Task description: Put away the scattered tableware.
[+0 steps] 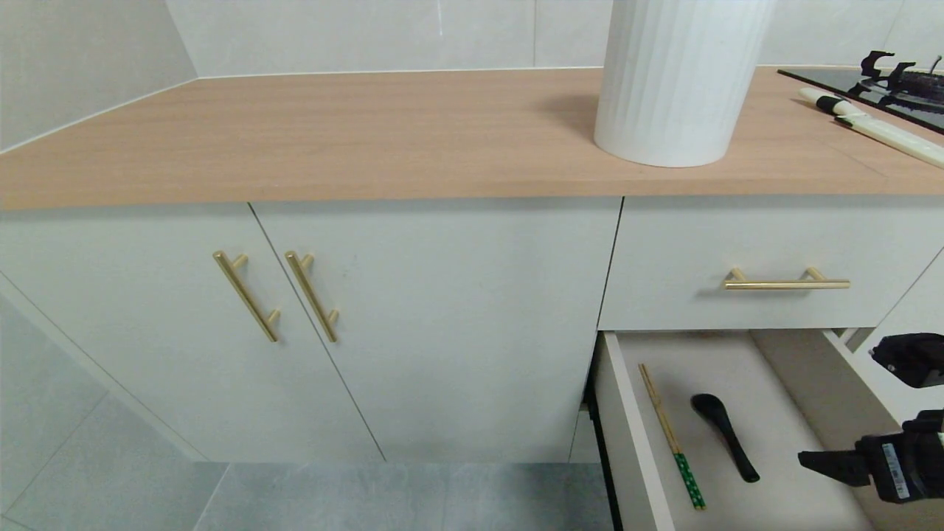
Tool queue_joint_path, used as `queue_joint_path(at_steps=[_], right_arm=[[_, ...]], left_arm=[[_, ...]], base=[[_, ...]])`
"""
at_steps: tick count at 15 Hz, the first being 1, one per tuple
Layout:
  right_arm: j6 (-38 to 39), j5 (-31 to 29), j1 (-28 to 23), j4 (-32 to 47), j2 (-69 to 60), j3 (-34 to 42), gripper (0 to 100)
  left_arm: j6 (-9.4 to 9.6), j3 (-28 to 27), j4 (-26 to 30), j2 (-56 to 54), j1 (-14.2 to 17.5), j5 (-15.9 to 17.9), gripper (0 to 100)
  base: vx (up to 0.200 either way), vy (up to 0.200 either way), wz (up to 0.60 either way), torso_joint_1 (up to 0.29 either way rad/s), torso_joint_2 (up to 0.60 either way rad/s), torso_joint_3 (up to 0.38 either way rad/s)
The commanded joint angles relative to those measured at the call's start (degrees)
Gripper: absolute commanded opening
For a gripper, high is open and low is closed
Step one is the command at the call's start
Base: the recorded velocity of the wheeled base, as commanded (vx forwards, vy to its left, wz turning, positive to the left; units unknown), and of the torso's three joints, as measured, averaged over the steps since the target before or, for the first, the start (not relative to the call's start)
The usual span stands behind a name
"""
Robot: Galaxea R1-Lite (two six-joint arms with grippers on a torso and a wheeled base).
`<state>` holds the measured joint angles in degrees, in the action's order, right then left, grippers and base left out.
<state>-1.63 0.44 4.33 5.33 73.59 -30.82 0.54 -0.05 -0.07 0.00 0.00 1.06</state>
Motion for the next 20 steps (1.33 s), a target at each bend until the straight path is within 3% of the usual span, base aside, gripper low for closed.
queue_joint_path(at_steps=[1, 2, 7, 16, 20], right_arm=[[-0.3, -0.1, 1.5, 4.3, -8.6, -0.6, 100], [-0.3, -0.1, 1.6, 5.6, -9.5, -1.3, 100], [-1.3, -0.1, 2.9, 8.6, -11.7, -1.6, 100], [-2.9, -0.1, 3.4, 10.9, -12.1, -1.5, 100], [-3.0, -0.1, 4.9, 12.2, -10.7, -1.1, 100]], left_arm=[[0.08, 0.0, 0.0, 0.1, -0.1, 0.0, 100], [1.13, 0.0, 0.1, 0.1, 0.0, 0.0, 100], [-0.18, 0.0, 0.1, 0.1, 0.0, 0.0, 100], [-0.18, 0.0, 0.1, 0.1, 0.0, 0.0, 100], [-0.18, 0.0, 0.0, 0.1, 0.0, 0.0, 100]], base=[[0.0, 0.0, 0.0, 0.0, 0.0, 0.0], [0.0, 0.0, 0.0, 0.0, 0.0, 0.0], [0.0, 0.0, 0.0, 0.0, 0.0, 0.0], [-0.2, 0.0, 0.0, 0.003, 0.0, 0.003], [0.0, 0.0, 0.0, 0.0, 0.0, 0.0]])
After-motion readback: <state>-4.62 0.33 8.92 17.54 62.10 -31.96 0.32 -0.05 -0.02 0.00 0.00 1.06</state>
